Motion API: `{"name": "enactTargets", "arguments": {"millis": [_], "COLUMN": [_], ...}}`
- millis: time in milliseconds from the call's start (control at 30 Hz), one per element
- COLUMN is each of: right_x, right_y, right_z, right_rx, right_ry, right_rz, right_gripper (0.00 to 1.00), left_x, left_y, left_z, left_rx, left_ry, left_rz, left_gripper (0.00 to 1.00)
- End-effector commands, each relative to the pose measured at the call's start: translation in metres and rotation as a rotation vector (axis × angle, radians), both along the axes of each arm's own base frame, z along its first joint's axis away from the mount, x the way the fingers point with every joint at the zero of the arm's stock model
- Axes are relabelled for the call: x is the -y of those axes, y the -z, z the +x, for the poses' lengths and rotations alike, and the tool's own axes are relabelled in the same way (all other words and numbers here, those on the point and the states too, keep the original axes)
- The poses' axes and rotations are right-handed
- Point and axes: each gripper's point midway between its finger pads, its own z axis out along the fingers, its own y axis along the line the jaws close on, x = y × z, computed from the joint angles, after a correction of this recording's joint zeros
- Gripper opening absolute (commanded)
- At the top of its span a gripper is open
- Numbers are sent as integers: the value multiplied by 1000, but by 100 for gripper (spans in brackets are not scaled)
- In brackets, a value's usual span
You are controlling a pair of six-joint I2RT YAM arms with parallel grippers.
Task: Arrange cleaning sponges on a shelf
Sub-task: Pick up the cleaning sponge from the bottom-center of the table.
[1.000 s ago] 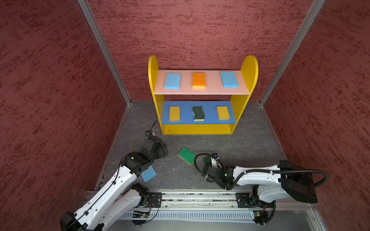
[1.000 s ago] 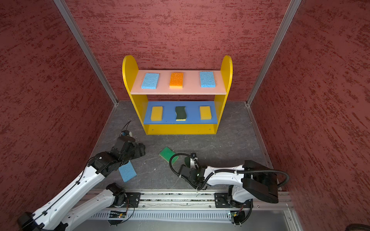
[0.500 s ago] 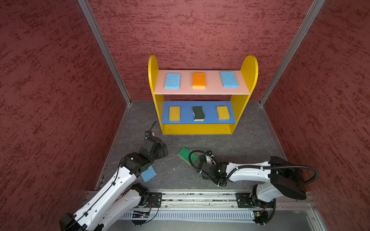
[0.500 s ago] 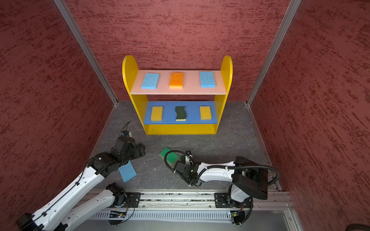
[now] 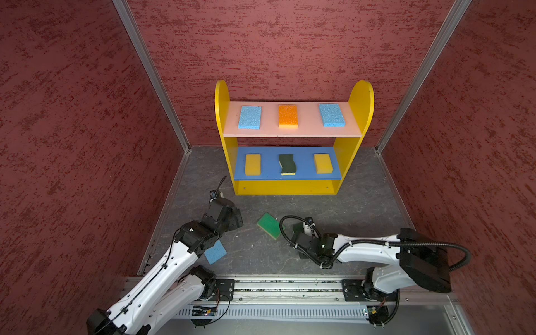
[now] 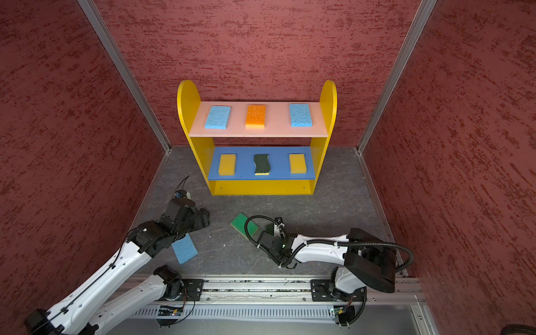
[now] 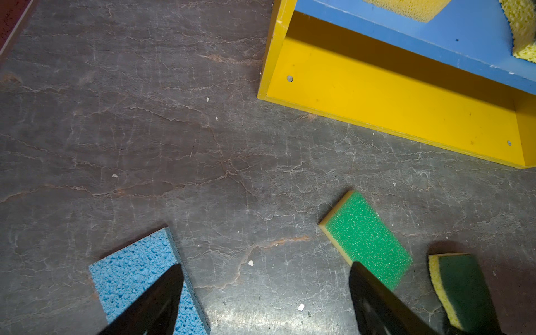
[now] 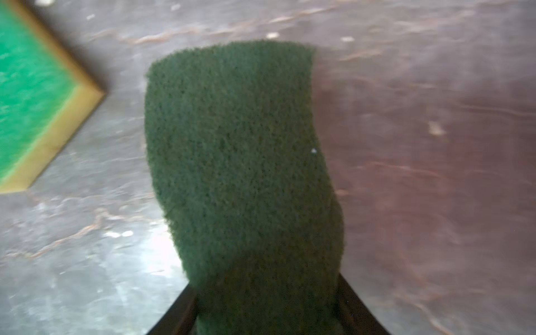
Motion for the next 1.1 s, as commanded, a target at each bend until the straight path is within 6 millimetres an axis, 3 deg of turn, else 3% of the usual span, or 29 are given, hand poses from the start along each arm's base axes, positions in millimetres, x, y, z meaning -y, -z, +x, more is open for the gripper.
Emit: {"name": "enactTargets", "arguments": {"millis": [0,167,400,767,1067], "right_x": [23,43,68,72,64], "right_y": [-13,-42,-60,-51,-59], "right_z": [15,43,75,128,170], "right_rx": [64,212,319,349,406], "right_ry": [108,177,231,220,197], "right_rz": [11,35,44,15,42], "right_gripper": [56,56,55,54,54], "left_x": [-3,-2,2,2,-1], "left_y": [0,1,6,4,5], "left_z": [2,5,10,15,17], "left_rx": [8,6,-2,3,10], "left_ry": [-20,-19,-15,-9,-16], "left_rz": [4,9,10,25,28], "left_gripper": [90,90,90,90,90]}}
